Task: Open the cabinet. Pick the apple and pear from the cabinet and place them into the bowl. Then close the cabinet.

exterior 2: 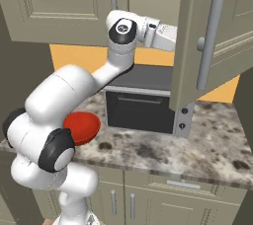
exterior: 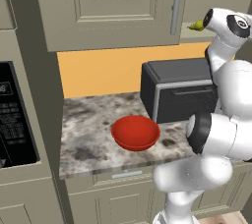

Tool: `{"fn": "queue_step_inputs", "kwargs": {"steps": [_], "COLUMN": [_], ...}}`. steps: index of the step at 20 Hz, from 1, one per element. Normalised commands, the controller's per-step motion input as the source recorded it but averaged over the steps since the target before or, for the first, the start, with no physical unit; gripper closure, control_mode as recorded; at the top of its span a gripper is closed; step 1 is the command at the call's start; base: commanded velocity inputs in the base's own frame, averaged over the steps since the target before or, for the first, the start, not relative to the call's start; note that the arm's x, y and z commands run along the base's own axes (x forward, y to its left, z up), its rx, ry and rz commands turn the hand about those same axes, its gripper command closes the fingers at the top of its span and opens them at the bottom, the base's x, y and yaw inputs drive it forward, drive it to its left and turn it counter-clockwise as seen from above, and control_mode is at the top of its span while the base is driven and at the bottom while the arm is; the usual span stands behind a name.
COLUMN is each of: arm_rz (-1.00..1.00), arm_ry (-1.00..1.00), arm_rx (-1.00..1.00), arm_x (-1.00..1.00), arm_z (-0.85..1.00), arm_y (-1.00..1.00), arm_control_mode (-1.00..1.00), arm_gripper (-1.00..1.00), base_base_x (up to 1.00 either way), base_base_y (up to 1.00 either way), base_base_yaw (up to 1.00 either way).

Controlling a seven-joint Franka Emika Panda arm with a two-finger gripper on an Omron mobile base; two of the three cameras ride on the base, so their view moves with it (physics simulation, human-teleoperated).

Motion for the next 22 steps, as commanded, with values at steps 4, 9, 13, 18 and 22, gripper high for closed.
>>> {"fn": "queue_step_inputs", "kwargs": {"steps": [4, 9, 13, 18, 22], "arm_rz": [0.37, 0.38, 0.43, 0.38, 0.35], "arm_ry": [0.00, 0.00, 0.00, 0.00, -0.01], "arm_rx": [0.00, 0.00, 0.00, 0.00, 0.00], "arm_x": [0.00, 0.00, 0.00, 0.00, 0.00], "arm_z": [0.00, 0.00, -0.01, 0.00, 0.00], "arm_y": [0.33, 0.40, 0.52, 0.58, 0.64], "arm_control_mode": [-1.00, -1.00, -1.00, -1.00, -1.00], "arm_gripper": [-1.00, -1.00, -1.00, -1.00, -1.00], "base_base_x": [0.00, 0.00, 0.00, 0.00, 0.00], "base_base_y": [0.00, 0.00, 0.00, 0.00, 0.00], "base_base_yaw": [0.00, 0.00, 0.00, 0.00, 0.00]}}
